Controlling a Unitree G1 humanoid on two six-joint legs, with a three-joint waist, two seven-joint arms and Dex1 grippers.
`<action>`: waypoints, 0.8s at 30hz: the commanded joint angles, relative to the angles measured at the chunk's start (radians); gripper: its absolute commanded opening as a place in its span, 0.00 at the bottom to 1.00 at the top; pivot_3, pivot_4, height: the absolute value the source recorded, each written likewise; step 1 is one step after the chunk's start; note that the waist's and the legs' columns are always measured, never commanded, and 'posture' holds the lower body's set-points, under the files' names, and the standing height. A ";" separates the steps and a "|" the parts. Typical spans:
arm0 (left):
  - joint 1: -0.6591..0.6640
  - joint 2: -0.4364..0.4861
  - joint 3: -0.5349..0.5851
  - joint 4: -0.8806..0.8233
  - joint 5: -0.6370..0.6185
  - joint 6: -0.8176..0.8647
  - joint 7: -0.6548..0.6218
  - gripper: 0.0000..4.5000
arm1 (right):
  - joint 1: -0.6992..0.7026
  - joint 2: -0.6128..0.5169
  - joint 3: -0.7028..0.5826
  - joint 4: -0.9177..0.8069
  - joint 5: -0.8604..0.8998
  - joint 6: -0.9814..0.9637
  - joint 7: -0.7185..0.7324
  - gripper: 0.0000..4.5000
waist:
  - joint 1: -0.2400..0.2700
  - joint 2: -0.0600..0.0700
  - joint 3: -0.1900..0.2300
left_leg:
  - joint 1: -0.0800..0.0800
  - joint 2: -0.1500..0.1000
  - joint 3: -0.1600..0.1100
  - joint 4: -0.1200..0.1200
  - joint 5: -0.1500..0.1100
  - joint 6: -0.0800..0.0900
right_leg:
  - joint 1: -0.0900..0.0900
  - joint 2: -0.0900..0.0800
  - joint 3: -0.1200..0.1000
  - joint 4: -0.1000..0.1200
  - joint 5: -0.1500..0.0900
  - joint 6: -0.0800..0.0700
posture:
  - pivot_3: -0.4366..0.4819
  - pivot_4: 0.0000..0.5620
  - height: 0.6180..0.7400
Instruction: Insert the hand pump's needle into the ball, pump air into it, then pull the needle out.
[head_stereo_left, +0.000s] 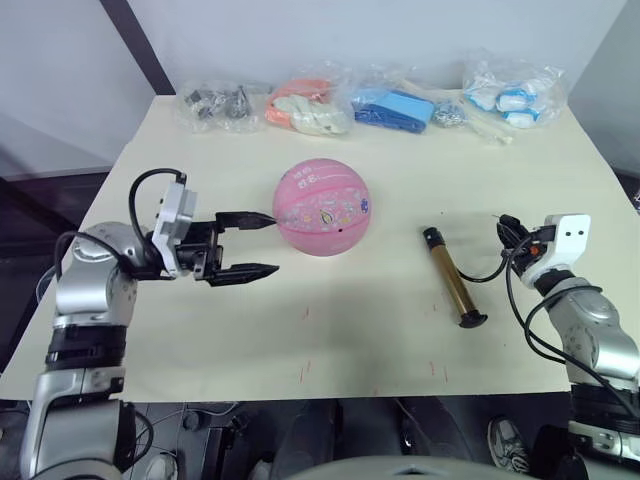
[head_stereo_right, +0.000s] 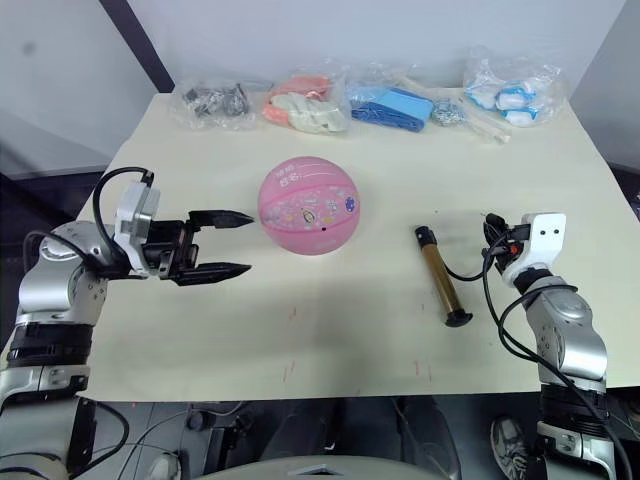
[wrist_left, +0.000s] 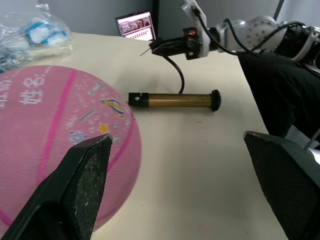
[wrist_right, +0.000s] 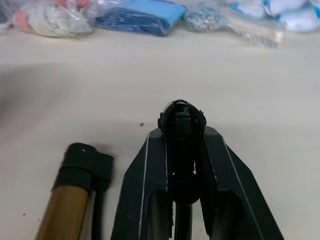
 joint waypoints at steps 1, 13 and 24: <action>0.042 0.028 0.038 -0.054 -0.026 -0.026 -0.037 1.00 | 0.017 -0.001 -0.020 -0.004 0.033 0.031 -0.005 0.03 | 0.001 0.000 0.000 | 0.000 0.000 0.000 0.000 0.000 0.000 | 0.000 0.000 0.000 0.001 0.000 0.000 | 0.48 0.27 0.99; 0.111 0.024 0.061 -0.096 -0.037 -0.023 0.025 1.00 | 0.089 -0.048 -0.039 -0.083 0.028 -0.042 0.035 0.85 | 0.001 0.000 0.000 | 0.001 0.001 0.004 0.001 0.000 0.000 | -0.003 0.002 0.005 0.006 0.001 -0.002 | 0.48 0.27 0.99; 0.205 0.007 0.101 -0.054 0.020 -0.091 0.150 1.00 | 0.276 -0.152 -0.144 -0.098 0.044 -0.159 0.152 0.98 | 0.005 0.000 0.000 | 0.002 0.001 0.006 0.001 0.000 0.000 | -0.003 0.002 0.007 0.006 0.002 -0.002 | 0.48 0.27 0.99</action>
